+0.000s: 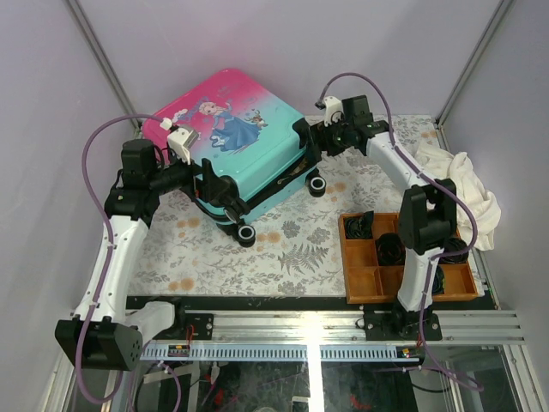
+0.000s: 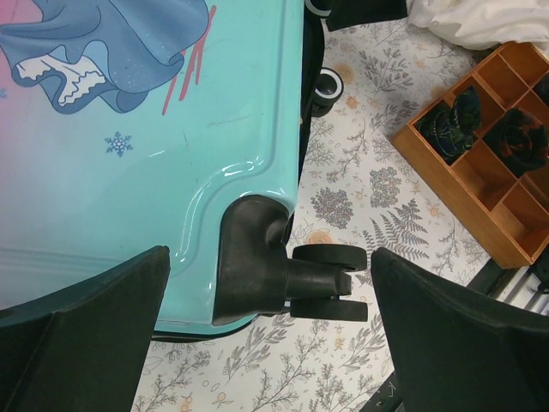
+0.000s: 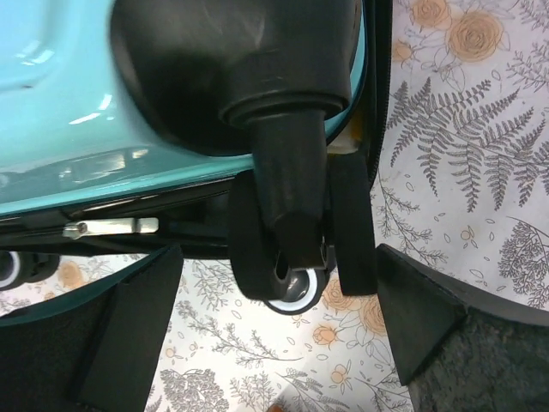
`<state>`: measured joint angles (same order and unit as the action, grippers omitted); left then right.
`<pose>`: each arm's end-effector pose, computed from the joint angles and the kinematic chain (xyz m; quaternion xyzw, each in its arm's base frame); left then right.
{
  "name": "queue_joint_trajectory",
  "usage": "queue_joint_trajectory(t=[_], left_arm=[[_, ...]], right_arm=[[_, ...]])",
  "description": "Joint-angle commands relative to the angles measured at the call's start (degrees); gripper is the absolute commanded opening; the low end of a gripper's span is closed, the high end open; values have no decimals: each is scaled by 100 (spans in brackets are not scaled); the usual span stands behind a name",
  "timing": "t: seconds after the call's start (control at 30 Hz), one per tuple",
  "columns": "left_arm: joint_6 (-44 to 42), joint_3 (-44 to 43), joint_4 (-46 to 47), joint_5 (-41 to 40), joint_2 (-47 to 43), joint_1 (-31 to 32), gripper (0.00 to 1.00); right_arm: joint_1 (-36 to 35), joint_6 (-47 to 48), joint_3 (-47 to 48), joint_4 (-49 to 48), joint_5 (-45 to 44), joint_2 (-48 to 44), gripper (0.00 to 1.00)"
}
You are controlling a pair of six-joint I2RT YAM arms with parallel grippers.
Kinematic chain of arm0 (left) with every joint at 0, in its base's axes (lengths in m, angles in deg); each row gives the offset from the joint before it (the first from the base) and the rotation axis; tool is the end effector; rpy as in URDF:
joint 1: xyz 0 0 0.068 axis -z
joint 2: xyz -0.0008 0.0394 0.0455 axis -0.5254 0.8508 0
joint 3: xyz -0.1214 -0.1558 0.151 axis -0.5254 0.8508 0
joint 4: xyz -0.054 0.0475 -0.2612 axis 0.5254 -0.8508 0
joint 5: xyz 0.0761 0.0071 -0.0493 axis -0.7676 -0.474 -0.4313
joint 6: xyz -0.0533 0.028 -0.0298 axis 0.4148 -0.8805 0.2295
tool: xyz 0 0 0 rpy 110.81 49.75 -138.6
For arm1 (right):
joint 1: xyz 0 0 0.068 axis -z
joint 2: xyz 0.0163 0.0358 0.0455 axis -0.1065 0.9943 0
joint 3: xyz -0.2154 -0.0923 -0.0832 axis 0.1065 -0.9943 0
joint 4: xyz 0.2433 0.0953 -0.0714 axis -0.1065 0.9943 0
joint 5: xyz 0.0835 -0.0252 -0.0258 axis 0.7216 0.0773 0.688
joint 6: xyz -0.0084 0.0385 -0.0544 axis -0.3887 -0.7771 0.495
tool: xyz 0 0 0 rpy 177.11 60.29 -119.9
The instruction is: Pack the luggage
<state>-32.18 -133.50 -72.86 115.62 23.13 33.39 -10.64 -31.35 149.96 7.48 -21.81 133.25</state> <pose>0.2625 -0.0425 0.3443 0.2394 0.7844 -0.2717 0.5035 0.4457 0.1579 0.2636 -0.2575 0.8414 0.2399 0.4102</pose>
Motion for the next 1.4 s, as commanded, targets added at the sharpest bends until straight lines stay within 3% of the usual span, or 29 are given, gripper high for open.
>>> queue_joint_trajectory(t=[0.0,0.17,0.27,0.43,0.7,0.87,1.07,1.27,1.37], left_arm=[[113,66,384,171,-77,-68,100],[145,78,422,184,-71,-81,100],[151,77,425,183,-71,-81,100],[161,84,438,178,-72,-79,100],[168,110,477,161,-73,-87,100],[176,73,478,152,-29,-84,100],[191,76,478,177,26,-83,100],[178,60,474,137,42,-90,100],[178,54,460,139,32,-89,100]], right_arm=[[-164,297,402,19,-537,92,96],[-208,397,583,77,-744,219,76],[-208,390,618,54,-813,155,52],[-247,250,675,43,-669,-214,2],[-258,-99,1082,398,-407,-951,0],[-259,121,560,505,-585,-1386,0],[-232,522,37,316,-1005,-1195,0],[-240,204,640,495,-251,-962,0],[-235,275,620,316,-352,-1138,0]])
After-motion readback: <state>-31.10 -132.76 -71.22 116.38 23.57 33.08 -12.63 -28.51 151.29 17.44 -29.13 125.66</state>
